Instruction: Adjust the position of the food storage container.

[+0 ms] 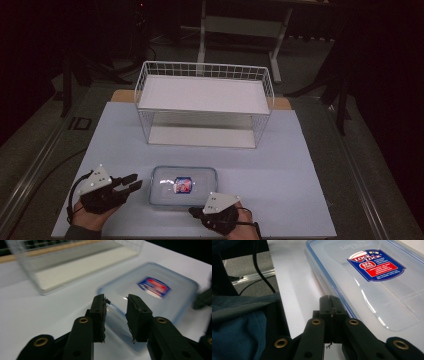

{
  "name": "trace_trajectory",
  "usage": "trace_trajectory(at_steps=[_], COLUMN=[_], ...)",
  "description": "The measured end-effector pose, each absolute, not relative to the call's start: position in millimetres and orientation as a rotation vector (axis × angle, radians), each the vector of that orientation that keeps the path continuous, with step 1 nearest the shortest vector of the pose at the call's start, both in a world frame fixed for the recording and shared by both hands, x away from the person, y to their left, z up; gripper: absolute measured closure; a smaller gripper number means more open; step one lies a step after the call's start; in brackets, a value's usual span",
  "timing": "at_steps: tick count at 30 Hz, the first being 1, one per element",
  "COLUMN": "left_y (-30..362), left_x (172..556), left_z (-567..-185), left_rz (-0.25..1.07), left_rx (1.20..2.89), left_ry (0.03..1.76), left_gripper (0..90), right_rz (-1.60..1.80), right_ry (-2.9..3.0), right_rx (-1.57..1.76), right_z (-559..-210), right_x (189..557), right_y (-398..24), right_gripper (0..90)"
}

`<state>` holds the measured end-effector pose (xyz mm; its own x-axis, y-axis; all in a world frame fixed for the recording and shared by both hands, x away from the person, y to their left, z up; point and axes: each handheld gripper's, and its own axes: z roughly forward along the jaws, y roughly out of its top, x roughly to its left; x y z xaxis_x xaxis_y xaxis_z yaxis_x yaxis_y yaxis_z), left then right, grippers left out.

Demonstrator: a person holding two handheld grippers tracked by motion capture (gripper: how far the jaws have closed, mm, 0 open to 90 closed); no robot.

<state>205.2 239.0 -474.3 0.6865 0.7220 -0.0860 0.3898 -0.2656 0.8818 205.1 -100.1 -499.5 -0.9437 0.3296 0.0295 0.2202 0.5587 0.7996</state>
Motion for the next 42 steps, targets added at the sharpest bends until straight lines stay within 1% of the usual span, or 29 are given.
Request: trace_trajectory(at_steps=[3,5,7,10,11,12,15,18,21,29,38,42], left_y=[232.6,222.9,221.4,215.0,215.0,213.4,212.0,208.1,204.2,201.1,181.6,179.1], left_x=[199.6,192.1,191.0,188.0,188.0,187.5,186.7,184.9,185.1,190.7,206.9,210.6], left_z=[-475.1,-477.3,-477.8,-480.8,-480.8,-482.3,-484.1,-488.7,-491.9,-494.3,-499.7,-499.9], left_rz=[0.396,0.382,0.373,0.326,0.326,0.292,0.262,0.213,0.211,0.241,0.263,0.263], left_rx=[1.925,1.985,1.998,2.051,2.051,2.072,2.098,2.171,2.216,2.22,2.265,2.262], left_ry=[0.836,0.799,0.791,0.745,0.745,0.727,0.71,0.671,0.657,0.671,0.671,0.677], left_gripper=[73.2,75.3,80.6,88.5,89.5,89.7,89.8,89.9,90.0,90.0,89.9,89.9], right_rz=[1.338,1.341,1.337,1.337,1.337,1.339,1.347,1.352,1.35,1.333,1.293,1.281], right_ry=[2.659,2.656,2.655,2.656,2.655,2.654,2.651,2.647,2.648,2.647,2.617,2.602], right_rx=[0.484,0.481,0.489,0.491,0.491,0.494,0.497,0.499,0.5,0.504,0.577,0.603], right_z=[-499.4,-499.7,-499.5,-499.4,-499.4,-499.3,-498.6,-497.9,-497.9,-499.1,-500.8,-500.7], right_x=[206.5,207.9,208.0,208.1,208.2,208.1,208.3,208.7,208.5,210.5,222.2,226.5], right_y=[-101.3,-102.2,-102.6,-102.7,-102.7,-102.9,-103.7,-104.5,-104.5,-105.2,-115.8,-120.5], right_gripper=[89.8,89.8,89.8,89.8,89.7,89.7,89.8,89.8,89.8,89.8,89.8,89.8])
